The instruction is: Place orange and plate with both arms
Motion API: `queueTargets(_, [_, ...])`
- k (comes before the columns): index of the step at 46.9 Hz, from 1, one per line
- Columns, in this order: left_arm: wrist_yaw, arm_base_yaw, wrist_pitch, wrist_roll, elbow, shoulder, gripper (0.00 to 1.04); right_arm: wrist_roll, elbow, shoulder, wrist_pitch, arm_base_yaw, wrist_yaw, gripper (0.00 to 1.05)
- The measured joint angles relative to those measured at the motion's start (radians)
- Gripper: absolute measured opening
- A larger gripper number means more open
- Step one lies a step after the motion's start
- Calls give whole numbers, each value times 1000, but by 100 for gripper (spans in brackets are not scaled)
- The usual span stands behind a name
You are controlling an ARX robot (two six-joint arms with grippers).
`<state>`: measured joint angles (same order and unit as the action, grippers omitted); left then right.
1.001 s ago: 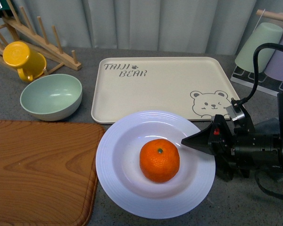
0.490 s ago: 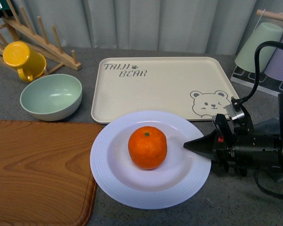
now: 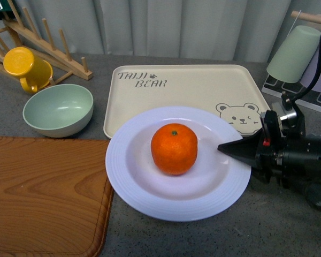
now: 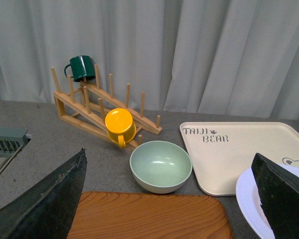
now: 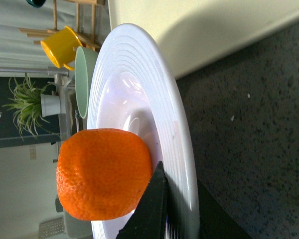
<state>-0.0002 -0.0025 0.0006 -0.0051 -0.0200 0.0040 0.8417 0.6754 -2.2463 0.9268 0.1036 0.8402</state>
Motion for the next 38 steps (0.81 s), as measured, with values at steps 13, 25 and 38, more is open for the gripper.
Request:
queueTargets(13, [0,0,0,0,0,0,98,1,216,-24,-128,-44,-19,3])
queueTargets(25, [0,0,0,0,0,0,98,-6,440,-138,-252,-47,-59,3])
queueTargets(38, [0,0,0,0,0,0,98,-8,696,-277,-384,-14,-110,3])
